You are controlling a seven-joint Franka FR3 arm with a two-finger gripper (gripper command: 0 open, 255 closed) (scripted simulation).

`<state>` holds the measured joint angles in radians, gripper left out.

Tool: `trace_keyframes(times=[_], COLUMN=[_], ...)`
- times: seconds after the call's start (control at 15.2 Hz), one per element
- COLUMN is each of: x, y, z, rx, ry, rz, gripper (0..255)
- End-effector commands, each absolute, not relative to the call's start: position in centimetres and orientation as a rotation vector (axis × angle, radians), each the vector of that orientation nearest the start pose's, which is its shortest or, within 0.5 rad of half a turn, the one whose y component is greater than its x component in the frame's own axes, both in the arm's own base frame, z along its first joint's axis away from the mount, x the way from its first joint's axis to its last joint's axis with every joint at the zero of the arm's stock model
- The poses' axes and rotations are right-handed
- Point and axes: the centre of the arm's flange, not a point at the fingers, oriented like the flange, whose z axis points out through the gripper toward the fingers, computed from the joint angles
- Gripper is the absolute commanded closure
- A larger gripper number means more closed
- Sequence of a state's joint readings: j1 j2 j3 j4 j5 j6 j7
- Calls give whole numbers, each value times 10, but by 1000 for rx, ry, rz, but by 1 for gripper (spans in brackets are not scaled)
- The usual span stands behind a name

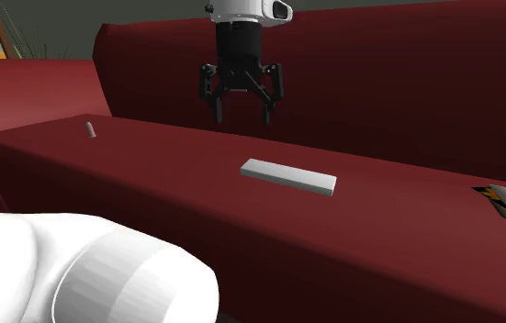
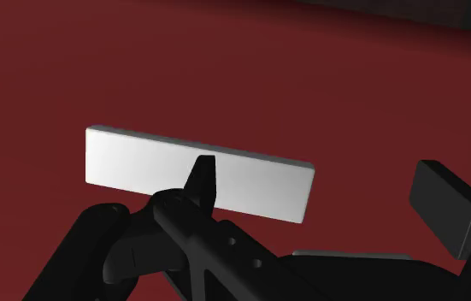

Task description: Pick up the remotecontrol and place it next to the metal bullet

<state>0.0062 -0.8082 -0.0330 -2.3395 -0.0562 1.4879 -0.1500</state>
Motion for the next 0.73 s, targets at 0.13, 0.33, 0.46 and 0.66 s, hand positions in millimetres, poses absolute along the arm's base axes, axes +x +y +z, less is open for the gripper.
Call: trace_keyframes(times=[0.13,0.33,0.46,0.66], x=[294,305,317,342], y=[-37,-64,-79,-95], z=[581,555,537,511], rx=[-3114,-2963,-2811,-2513], ry=[-572,-1103,-1438,-1901], rz=[48,9,-17,-56], gripper=[0,0,0,0])
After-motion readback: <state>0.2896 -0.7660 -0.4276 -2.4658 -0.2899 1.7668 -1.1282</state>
